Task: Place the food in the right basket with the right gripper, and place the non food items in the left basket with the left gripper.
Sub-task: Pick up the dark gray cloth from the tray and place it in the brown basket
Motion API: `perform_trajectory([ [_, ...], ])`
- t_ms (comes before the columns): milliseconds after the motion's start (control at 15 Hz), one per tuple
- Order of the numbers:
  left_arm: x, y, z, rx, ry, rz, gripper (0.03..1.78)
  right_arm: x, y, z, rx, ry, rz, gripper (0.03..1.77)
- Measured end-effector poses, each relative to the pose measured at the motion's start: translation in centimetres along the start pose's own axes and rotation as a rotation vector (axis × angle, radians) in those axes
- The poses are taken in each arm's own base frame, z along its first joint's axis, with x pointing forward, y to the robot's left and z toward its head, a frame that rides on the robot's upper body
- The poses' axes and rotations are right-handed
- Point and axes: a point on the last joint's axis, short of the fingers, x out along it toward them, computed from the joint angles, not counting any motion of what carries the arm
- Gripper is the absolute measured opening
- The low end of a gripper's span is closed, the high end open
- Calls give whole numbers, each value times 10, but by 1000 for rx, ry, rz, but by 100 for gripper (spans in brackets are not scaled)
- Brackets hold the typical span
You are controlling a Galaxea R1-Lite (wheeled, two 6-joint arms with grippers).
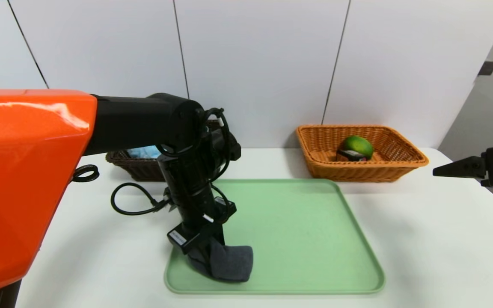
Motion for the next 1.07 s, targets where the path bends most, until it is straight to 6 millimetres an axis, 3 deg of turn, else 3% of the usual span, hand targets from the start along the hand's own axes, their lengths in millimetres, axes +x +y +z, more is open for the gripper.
perform_trajectory([
  [400, -28, 2, -8, 106, 27, -106, 26, -1, 0, 0, 0, -4, 1, 171],
  [667, -75, 17, -25, 356, -42, -297, 26, -1, 0, 0, 0, -3, 4, 171],
  [867, -111, 33, -34, 550, -269, -418, 26, 0, 1, 0, -1, 0, 6, 171],
  [1067, -142, 38, -29, 629, -587, -512, 26, 1, 1, 0, -3, 3, 9, 171],
])
